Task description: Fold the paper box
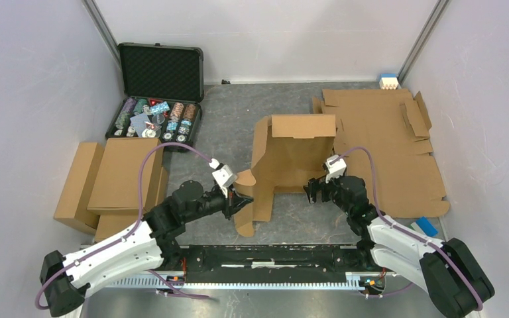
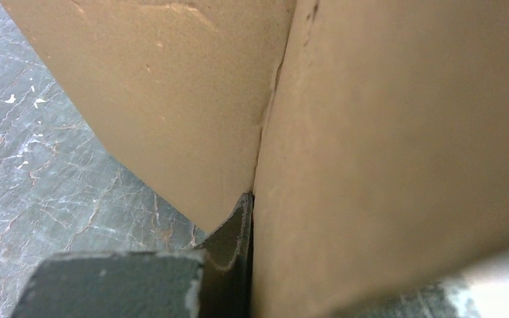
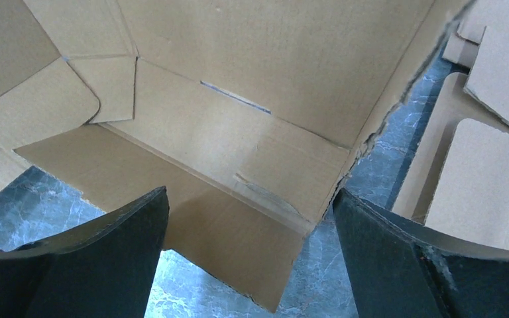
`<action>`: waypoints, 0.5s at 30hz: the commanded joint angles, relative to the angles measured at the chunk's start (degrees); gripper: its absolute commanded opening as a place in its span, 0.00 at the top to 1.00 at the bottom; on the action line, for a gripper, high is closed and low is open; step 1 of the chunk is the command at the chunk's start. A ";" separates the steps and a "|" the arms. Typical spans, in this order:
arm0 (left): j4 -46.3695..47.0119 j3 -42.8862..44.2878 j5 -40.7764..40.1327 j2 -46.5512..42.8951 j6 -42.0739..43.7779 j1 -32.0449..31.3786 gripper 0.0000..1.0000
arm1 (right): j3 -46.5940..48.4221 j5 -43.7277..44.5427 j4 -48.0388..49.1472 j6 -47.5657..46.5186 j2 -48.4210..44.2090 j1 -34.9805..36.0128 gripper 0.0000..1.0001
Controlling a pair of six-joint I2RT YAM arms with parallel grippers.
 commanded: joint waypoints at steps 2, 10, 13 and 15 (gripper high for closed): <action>-2.03 1.49 2.20 2.18 1.82 -1.75 0.91 | -0.54 -3.57 2.76 -1.31 -0.70 0.23 0.02; -4.26 -0.69 -13.01 -2.14 -1.39 -2.11 0.47 | 0.93 1.59 1.51 0.43 0.86 0.27 0.03; -1.52 -4.44 -16.62 -6.18 -1.94 -2.11 0.28 | 0.64 2.30 2.39 0.77 0.67 0.21 0.05; -0.15 -6.86 -19.49 -8.45 -1.42 -2.12 0.21 | 0.48 2.61 3.21 1.11 0.62 0.21 0.05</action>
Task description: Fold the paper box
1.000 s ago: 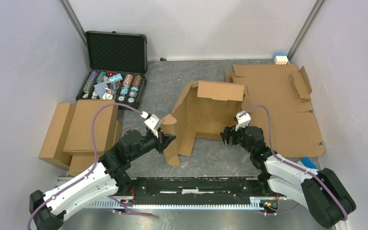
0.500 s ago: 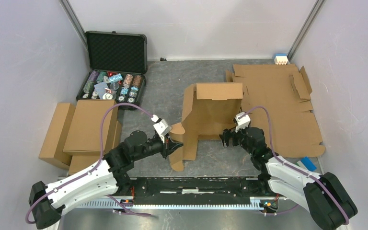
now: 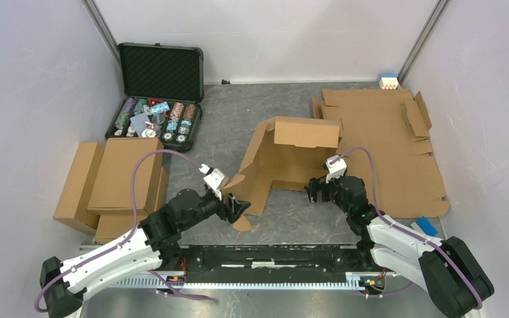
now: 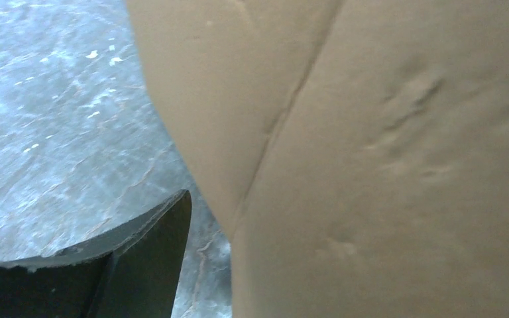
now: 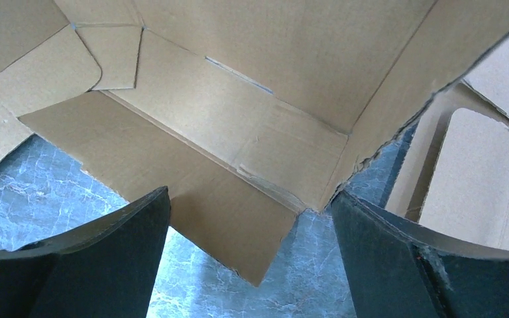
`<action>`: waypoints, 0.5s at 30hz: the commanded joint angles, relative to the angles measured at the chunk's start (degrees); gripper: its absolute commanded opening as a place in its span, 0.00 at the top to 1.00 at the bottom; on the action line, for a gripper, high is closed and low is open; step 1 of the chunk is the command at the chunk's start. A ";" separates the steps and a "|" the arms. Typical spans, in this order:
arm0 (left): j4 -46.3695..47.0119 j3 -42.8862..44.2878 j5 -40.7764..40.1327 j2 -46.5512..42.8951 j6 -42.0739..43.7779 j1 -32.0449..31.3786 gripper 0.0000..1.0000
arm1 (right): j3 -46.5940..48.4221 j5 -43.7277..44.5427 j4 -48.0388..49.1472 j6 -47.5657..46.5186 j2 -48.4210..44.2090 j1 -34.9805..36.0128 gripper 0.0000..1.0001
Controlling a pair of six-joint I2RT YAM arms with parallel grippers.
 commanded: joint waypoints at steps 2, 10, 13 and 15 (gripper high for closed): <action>5.90 -5.02 -11.60 -4.25 0.43 -0.14 0.15 | 1.10 2.18 3.50 1.44 0.28 0.19 0.05; 20.98 -8.00 -12.60 2.60 8.30 -0.16 0.08 | 2.00 3.49 4.69 2.52 1.31 0.18 0.05; 26.25 -8.81 -9.28 3.87 11.40 -0.18 0.18 | 1.95 3.37 5.29 2.56 1.55 0.14 0.05; 28.15 -8.83 -5.34 3.72 13.96 -0.15 0.39 | 2.12 3.52 5.22 2.50 1.66 0.18 0.05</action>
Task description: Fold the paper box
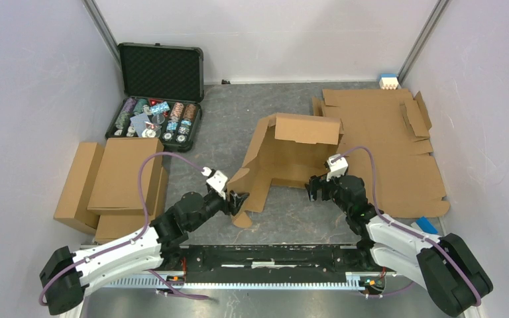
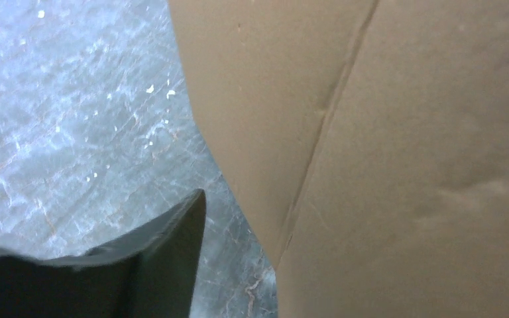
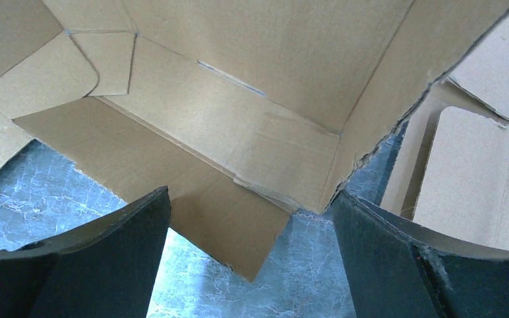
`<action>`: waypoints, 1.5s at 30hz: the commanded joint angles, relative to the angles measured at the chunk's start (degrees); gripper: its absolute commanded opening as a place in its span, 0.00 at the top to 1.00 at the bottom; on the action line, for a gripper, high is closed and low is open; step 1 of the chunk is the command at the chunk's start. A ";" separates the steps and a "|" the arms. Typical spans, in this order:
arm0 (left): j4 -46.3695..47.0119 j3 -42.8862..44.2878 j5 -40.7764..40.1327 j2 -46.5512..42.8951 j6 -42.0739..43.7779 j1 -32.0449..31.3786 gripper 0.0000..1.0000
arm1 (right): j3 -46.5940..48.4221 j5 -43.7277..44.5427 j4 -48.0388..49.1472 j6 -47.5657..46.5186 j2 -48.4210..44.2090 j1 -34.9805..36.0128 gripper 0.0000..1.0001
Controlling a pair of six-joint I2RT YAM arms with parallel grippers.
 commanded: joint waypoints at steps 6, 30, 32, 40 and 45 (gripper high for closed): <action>10.70 -0.77 13.14 -4.64 9.70 -0.19 0.77 | 3.04 3.98 2.42 1.08 0.69 0.08 0.05; 0.48 4.31 18.66 2.01 6.21 -0.24 0.81 | 4.47 3.01 -0.06 0.90 2.68 -3.45 0.02; 0.87 4.32 18.67 2.45 6.07 -0.24 0.81 | 3.99 0.95 -0.15 0.31 2.46 -3.42 0.02; 3.49 5.00 21.08 5.22 4.71 -0.24 0.80 | 1.72 -6.98 0.48 -1.50 -1.68 -3.45 0.02; 4.31 5.72 21.48 7.80 4.19 -0.22 0.80 | 2.37 -5.24 -0.46 -1.28 -0.92 -3.55 0.02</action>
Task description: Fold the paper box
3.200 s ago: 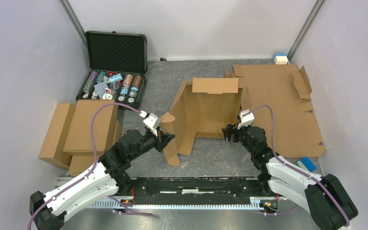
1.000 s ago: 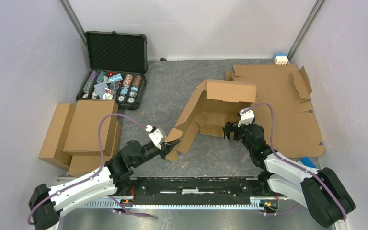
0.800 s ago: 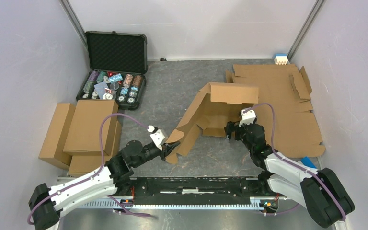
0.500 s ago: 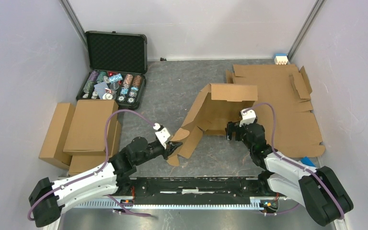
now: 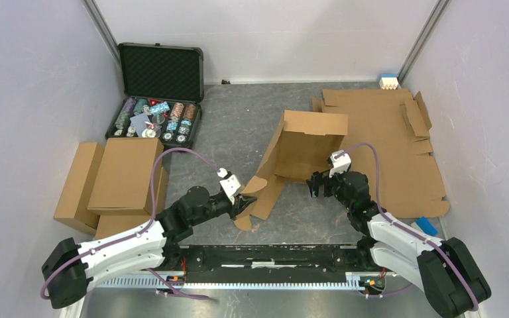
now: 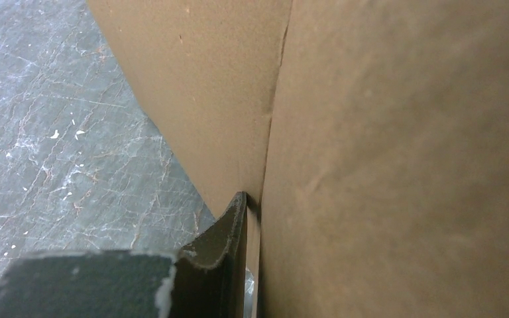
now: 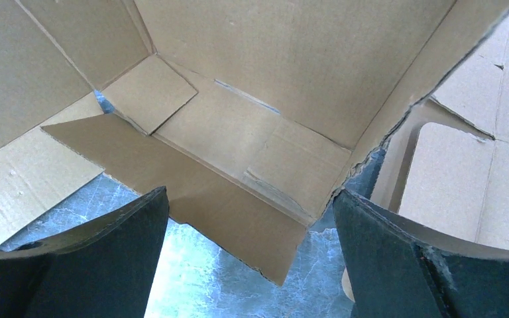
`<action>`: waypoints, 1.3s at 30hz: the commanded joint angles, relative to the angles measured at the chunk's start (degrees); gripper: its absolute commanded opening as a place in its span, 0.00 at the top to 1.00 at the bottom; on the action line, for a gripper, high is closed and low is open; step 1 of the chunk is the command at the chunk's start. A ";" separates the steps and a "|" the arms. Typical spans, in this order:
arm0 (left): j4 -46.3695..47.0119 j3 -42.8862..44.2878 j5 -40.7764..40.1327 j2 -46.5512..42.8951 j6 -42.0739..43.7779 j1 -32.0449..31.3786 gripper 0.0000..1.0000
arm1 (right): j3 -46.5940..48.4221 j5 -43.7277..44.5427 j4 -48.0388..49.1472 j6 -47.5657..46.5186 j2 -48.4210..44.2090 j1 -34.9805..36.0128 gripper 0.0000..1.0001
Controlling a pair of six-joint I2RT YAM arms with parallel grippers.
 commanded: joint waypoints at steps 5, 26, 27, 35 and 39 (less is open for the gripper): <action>2.22 2.08 1.84 1.51 -2.03 -0.25 0.80 | 0.29 -4.50 2.01 -0.84 0.67 -0.03 0.02; 0.49 2.84 0.63 2.19 -0.97 -0.25 0.78 | 2.56 -11.97 7.59 0.77 5.60 -2.88 0.02; 0.40 2.84 0.47 2.11 -0.97 -0.25 0.78 | 2.77 -11.94 8.13 1.06 6.19 -3.28 0.02; -0.15 3.10 -0.09 2.01 -0.71 -0.24 0.77 | 4.13 -12.81 9.85 0.02 9.60 -3.75 0.02; -0.05 3.10 0.01 2.11 -0.70 -0.20 0.77 | 3.88 -10.44 9.84 -1.09 10.69 -3.78 0.02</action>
